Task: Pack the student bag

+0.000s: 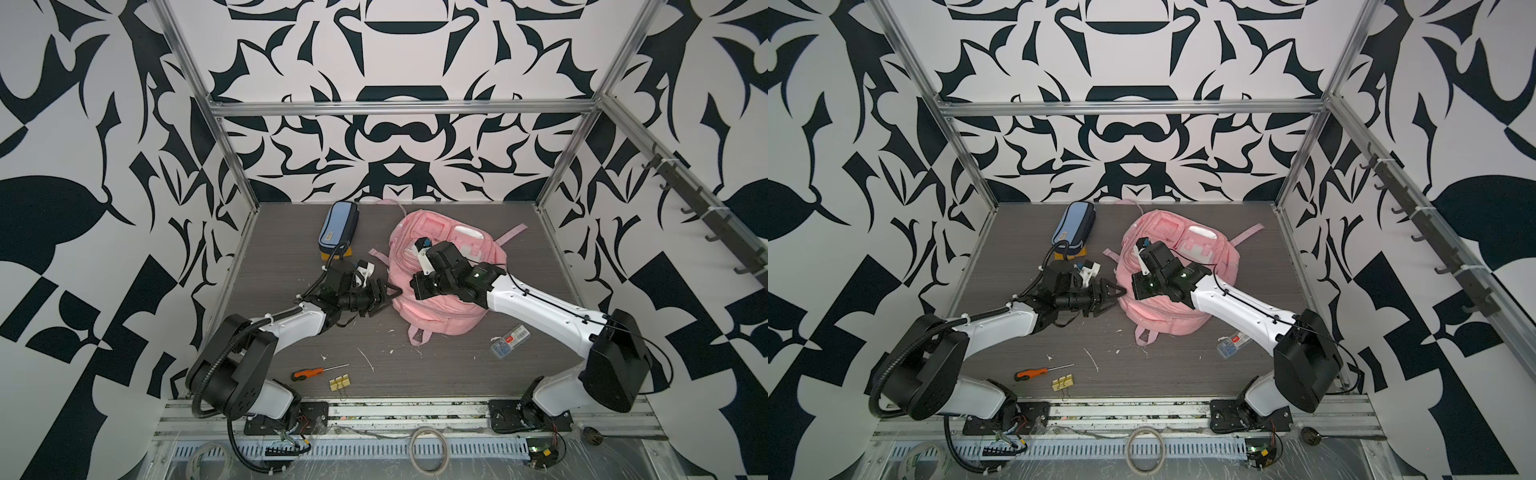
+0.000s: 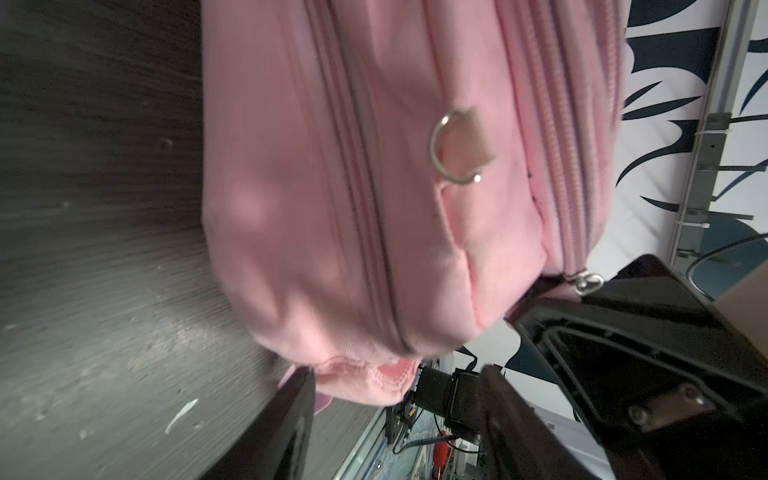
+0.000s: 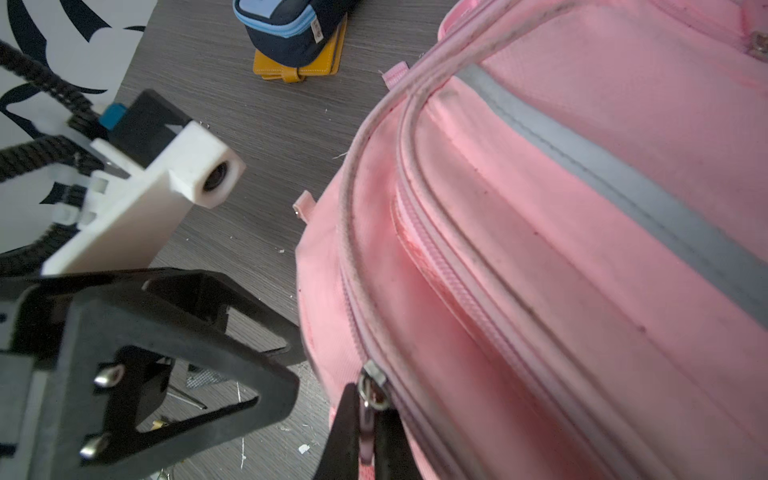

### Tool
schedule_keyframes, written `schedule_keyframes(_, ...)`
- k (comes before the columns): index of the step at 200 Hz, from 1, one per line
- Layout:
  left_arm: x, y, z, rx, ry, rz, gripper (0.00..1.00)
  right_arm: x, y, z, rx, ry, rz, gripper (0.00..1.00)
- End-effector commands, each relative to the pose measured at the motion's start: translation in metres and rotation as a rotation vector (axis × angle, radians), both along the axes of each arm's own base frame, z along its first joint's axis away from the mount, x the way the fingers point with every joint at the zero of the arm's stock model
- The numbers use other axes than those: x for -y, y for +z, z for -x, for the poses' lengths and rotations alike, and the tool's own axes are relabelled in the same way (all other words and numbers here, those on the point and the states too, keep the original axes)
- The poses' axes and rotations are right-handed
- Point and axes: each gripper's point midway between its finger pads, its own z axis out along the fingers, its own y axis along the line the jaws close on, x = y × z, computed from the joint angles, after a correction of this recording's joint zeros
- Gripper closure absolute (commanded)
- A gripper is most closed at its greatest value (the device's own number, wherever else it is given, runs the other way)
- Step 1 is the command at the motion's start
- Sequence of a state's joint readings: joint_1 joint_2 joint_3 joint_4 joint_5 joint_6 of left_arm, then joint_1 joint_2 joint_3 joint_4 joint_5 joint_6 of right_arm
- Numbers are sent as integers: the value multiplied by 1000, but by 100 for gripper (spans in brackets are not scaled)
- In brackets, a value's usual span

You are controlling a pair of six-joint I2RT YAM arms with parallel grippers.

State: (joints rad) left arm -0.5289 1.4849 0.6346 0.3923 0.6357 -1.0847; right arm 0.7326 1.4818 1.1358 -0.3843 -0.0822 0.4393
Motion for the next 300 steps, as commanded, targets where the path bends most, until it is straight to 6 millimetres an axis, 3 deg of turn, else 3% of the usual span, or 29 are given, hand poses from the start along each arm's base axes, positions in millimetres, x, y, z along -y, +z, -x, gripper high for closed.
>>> schedule_keyframes(1,18,18,-13,87,-57,65,34,-6,37,-14,86,-39,-95,100)
schedule_keyframes(16,29,15,-15,96,-80,67,43,-6,35,-15,72,-53,-104,100)
schedule_keyframes(38,42,12,-15,98,-98,91,80,-7,32,-17,54,-82,-119,100)
schedule_keyframes(55,52,14,-9,113,-118,111,100,-10,32,-22,45,-100,-126,100)
schedule_keyframes(97,70,9,18,126,-213,78,100,-26,31,-40,25,-140,-160,100)
schedule_keyframes(160,82,32,32,221,-304,55,100,-60,35,-70,2,-177,-271,100)
schedule_keyframes(196,79,24,36,210,-302,43,100,-61,44,-101,23,-270,-304,100)
schedule_keyframes(257,67,4,51,193,-270,13,100,-41,43,-155,21,-465,-367,100)
schedule_keyframes(300,56,-7,57,175,-230,1,100,-30,43,-172,20,-534,-376,100)
